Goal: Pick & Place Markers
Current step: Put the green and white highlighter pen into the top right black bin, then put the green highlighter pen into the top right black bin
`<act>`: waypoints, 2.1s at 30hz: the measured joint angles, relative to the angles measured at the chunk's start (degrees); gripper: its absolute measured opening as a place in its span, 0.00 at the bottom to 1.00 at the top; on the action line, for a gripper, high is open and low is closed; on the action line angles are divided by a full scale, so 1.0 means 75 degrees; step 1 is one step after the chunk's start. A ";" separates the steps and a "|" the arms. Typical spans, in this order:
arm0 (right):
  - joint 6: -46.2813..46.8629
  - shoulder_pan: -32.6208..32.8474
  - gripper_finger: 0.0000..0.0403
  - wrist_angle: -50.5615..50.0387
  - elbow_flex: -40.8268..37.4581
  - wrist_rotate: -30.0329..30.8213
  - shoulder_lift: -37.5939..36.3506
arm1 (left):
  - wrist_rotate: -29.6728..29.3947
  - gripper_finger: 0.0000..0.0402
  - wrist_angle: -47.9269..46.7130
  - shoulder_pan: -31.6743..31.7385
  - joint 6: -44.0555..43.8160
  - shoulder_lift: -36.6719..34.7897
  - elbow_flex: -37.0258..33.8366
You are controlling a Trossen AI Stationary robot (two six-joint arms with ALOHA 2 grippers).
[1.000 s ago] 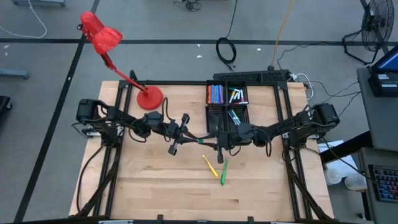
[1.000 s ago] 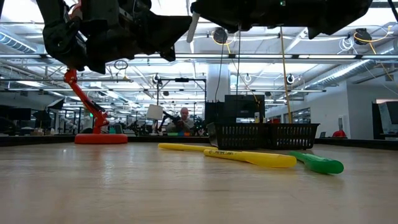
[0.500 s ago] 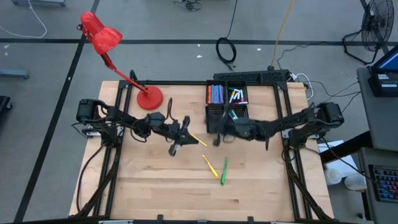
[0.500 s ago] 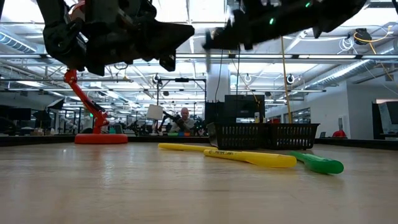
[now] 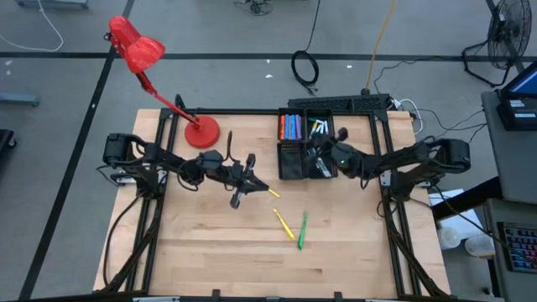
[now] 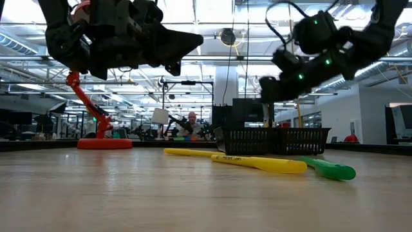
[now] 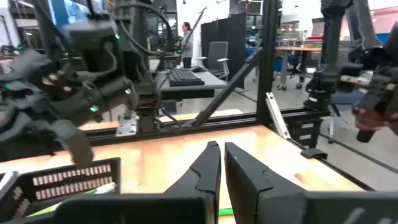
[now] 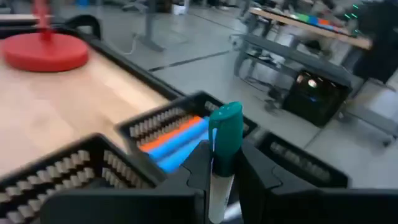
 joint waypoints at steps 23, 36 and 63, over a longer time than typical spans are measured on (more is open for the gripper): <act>0.1065 -0.0939 0.58 0.1577 -0.1201 -0.0094 -0.0003 | -0.0365 0.06 -0.0106 0.0009 0.0125 0.0000 0.0000; 0.1148 -0.0813 0.57 0.1495 -0.1183 -0.0645 -0.0011 | -0.0368 0.06 -0.0107 0.0009 0.0124 0.0000 -0.0003; 0.4213 -0.0201 0.44 -1.2591 0.4620 -0.4520 0.0691 | -0.2579 0.06 -0.1465 0.0052 0.1681 -0.0006 -0.0006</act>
